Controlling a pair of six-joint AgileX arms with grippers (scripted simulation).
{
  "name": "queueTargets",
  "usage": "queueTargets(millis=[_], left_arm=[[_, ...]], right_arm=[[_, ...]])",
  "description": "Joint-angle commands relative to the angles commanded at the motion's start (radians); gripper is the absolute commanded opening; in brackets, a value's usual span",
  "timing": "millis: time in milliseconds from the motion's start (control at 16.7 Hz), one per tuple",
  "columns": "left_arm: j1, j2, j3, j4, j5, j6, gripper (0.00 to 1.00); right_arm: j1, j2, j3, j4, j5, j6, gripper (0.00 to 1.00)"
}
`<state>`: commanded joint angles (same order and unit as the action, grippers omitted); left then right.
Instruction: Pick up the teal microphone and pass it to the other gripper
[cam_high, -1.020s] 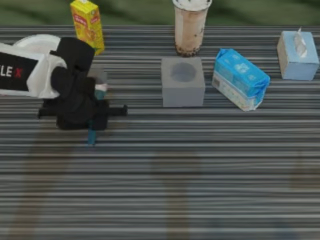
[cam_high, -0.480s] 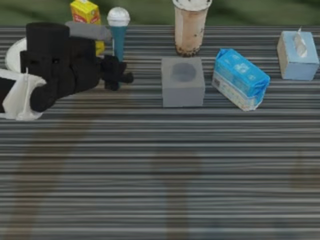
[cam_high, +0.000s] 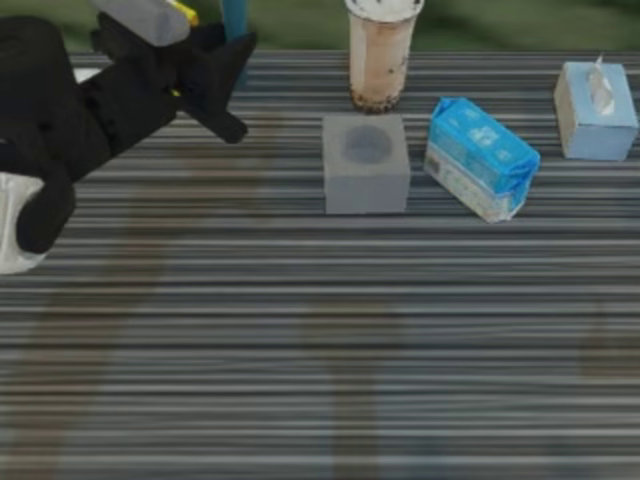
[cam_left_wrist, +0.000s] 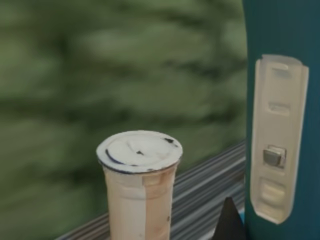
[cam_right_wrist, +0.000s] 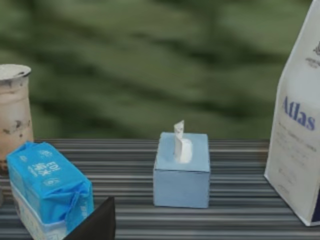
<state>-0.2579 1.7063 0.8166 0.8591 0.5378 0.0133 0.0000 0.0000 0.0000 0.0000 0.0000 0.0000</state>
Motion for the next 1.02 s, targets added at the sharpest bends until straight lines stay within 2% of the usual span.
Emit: queueTargets(millis=[300,480,660,900,1020], left_arm=[[0.001,-0.01,-0.006,0.017,0.008,0.005,0.0],[-0.021,-0.012,-0.005,0.019,-0.01,0.003,0.0],[-0.109,-0.04,-0.028,0.041,-0.103,-0.012,0.0],[-0.278,-0.097,-0.075,0.08,-0.29,-0.043,0.0],[-0.343,-0.122,-0.093,0.096,-0.357,-0.056,0.0]], right_arm=[[0.0,0.0,0.0,0.0,0.0,0.0,1.0],[0.0,0.0,0.0,0.0,0.0,0.0,1.0],[0.0,0.0,0.0,0.0,0.0,0.0,1.0],[0.0,0.0,0.0,0.0,0.0,0.0,1.0],[0.0,0.0,0.0,0.0,0.0,0.0,1.0]])
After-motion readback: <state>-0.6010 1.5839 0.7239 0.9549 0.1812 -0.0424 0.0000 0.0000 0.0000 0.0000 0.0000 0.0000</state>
